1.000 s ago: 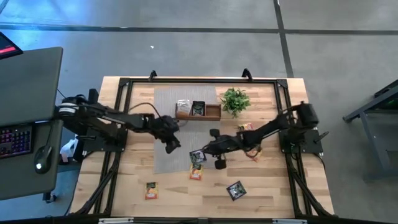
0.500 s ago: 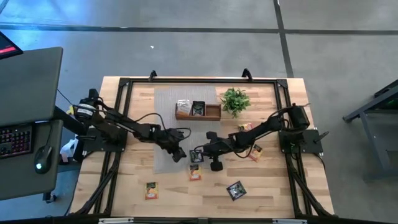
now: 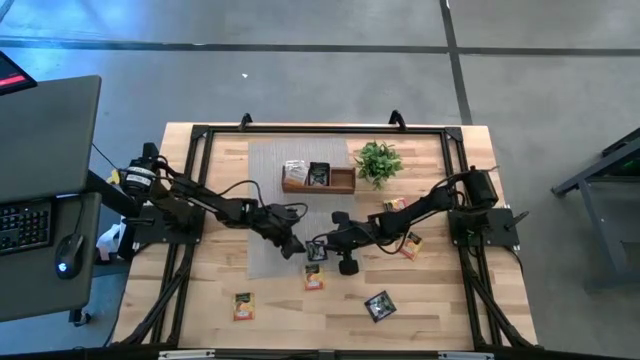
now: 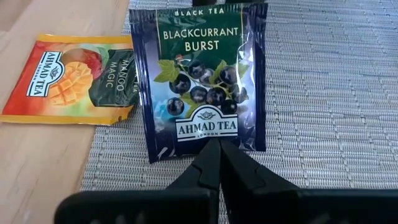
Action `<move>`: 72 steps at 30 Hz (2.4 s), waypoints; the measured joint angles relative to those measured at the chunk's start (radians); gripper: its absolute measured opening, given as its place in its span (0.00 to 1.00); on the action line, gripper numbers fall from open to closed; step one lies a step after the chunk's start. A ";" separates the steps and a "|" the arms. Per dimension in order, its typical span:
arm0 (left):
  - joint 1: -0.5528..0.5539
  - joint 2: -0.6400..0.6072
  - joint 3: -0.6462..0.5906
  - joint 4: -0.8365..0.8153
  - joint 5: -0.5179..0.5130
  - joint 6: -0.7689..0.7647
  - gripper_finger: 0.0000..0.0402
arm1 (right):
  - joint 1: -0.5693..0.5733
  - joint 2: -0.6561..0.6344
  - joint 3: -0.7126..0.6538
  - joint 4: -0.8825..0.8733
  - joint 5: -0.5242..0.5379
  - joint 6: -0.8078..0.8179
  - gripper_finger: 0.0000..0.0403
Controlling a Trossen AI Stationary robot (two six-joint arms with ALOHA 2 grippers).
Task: Pick & Place Tea
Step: Put the black tea bag in the middle section of the brown wooden organizer
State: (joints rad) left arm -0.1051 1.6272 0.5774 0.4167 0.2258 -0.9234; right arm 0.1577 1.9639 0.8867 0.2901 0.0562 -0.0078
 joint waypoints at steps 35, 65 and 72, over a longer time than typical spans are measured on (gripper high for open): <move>0.000 -0.016 0.006 0.030 -0.028 -0.051 0.29 | 0.000 0.005 -0.003 0.104 -0.005 -0.027 0.00; 0.019 -0.015 0.007 -0.002 -0.055 0.057 0.03 | 0.000 -0.016 -0.002 0.199 0.047 -0.053 0.00; 0.175 -0.015 0.067 -0.016 0.106 0.236 0.00 | 0.010 -0.228 -0.001 -0.104 0.141 -0.082 0.00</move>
State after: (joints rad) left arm 0.0698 1.6123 0.6444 0.4005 0.3319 -0.6878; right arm 0.1674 1.7356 0.8852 0.1856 0.1972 -0.0898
